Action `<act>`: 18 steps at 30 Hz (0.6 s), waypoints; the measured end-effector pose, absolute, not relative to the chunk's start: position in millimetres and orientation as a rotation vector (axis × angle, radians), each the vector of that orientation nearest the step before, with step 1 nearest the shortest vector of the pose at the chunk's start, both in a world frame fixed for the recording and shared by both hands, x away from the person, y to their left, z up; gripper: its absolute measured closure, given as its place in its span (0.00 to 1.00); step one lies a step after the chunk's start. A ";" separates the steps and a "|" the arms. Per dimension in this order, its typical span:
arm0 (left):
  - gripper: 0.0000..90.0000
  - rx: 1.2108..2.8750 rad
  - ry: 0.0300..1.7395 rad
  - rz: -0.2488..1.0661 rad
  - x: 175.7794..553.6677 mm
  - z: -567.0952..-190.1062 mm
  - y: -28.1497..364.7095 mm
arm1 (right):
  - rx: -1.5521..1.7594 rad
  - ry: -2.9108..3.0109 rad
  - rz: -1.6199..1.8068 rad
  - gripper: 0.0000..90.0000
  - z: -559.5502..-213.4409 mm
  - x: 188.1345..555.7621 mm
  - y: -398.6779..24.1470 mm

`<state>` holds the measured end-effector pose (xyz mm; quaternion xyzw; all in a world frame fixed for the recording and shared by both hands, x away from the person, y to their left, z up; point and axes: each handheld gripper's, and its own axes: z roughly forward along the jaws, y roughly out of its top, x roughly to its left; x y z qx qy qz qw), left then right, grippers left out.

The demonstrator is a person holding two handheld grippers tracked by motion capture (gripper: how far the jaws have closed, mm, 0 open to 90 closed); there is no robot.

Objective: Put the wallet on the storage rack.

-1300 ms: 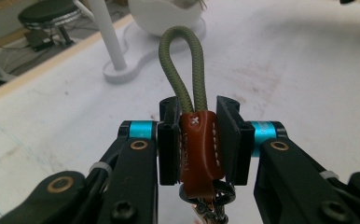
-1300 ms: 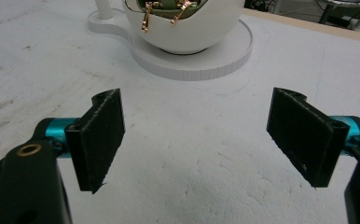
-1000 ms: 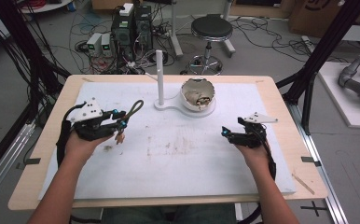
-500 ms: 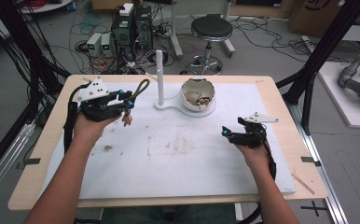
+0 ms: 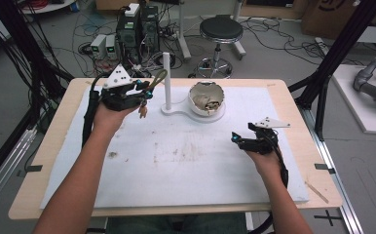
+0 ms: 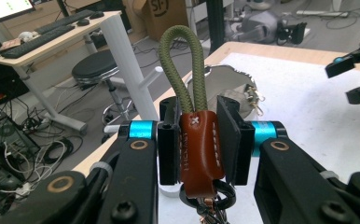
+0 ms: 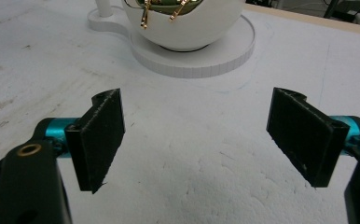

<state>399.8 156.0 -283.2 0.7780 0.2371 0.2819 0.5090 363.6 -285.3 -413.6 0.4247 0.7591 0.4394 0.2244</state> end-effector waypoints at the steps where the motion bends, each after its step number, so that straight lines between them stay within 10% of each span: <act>1: 0.79 1.873 0.574 0.685 401.2 -283.3 154.6 | 1.169 2.100 1.212 0.22 -414.1 363.9 -285.2; 18: 0.79 1.909 0.617 0.702 420.3 -295.7 143.8 | 1.167 2.111 1.207 0.22 -414.6 363.9 -284.0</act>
